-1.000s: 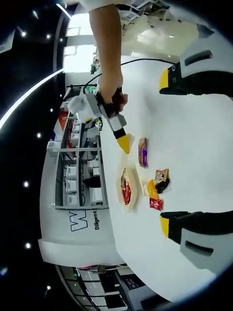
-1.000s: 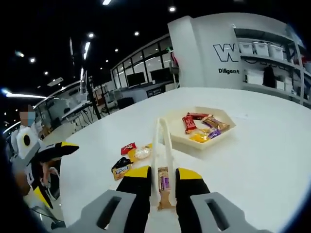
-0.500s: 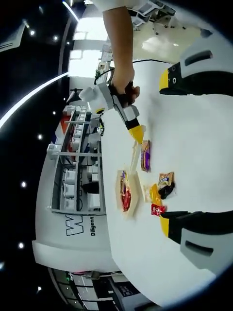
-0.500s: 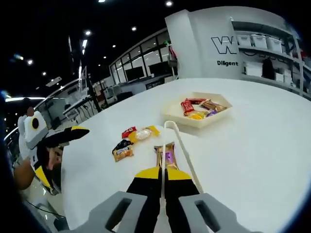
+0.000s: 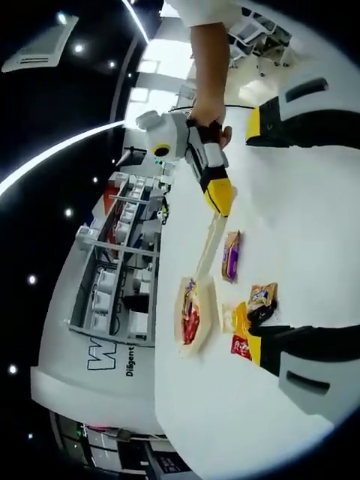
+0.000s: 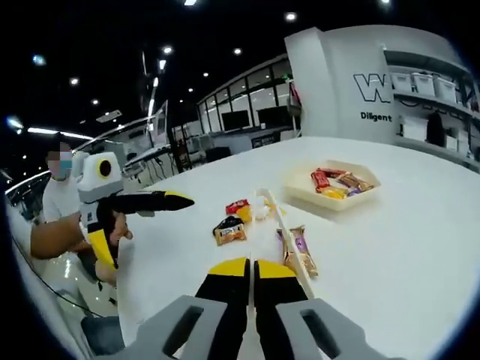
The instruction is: Place the target food into the container with the food tongs after gripping and lifting it, then release it inside without dropping or visibly crushing the food.
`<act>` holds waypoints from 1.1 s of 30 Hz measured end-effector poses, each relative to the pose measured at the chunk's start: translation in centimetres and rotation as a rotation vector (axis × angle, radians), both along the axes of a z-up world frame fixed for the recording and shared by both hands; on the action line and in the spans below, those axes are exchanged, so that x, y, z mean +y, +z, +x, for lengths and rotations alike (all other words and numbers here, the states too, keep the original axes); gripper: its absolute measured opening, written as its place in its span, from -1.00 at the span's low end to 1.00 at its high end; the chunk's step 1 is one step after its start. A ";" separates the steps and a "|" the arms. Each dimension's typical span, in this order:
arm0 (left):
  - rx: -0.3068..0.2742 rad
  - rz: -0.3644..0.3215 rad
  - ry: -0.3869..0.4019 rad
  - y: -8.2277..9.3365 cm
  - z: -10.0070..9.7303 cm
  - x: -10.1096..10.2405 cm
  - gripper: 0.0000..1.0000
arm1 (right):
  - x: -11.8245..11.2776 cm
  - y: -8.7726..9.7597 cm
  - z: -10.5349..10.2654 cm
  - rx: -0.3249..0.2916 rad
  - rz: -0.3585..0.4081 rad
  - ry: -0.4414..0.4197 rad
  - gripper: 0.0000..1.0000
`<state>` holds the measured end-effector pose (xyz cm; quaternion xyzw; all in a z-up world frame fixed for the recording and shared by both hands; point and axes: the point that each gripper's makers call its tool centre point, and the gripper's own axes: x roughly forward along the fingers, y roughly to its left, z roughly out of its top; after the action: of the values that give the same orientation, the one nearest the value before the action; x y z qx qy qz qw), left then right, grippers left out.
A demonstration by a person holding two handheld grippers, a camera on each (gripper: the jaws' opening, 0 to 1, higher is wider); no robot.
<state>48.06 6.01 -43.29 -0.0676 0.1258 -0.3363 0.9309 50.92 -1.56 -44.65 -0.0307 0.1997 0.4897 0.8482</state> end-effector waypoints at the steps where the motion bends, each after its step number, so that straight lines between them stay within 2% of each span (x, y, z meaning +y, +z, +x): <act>1: -0.001 -0.010 -0.007 0.1 0.1 -0.1 0.94 | 0.0 0.2 -0.2 -0.007 0.003 0.006 -1.00; 8: 0.022 -0.090 -0.046 0.8 0.6 -0.9 0.91 | 0.7 0.9 -2.2 -0.060 0.021 0.084 -1.00; 11: 0.006 -0.115 -0.062 1.4 0.5 -1.2 0.88 | 0.9 1.2 -3.1 -0.079 0.026 0.112 -1.00; 14: 0.035 -0.212 -0.069 2.3 0.8 -1.4 0.85 | 1.3 1.5 -3.8 -0.119 0.035 0.150 -1.00; 20: 0.047 -0.242 -0.067 2.8 1.2 -1.3 0.67 | 2.0 1.7 -5.1 -0.161 0.032 0.189 -1.00; 22: 0.046 -0.273 -0.069 3.3 1.3 -1.6 0.64 | 2.2 1.7 -5.4 -0.163 0.036 0.191 -1.00; 33: 0.082 -0.341 -0.102 3.4 1.3 -2.6 0.01 | 3.1 1.8 -6.7 -0.184 0.062 0.220 -1.00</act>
<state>49.33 3.44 -39.86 -0.2317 0.1080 -0.3967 0.8816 44.18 1.53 -42.81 -0.0709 0.1016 0.5807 0.8046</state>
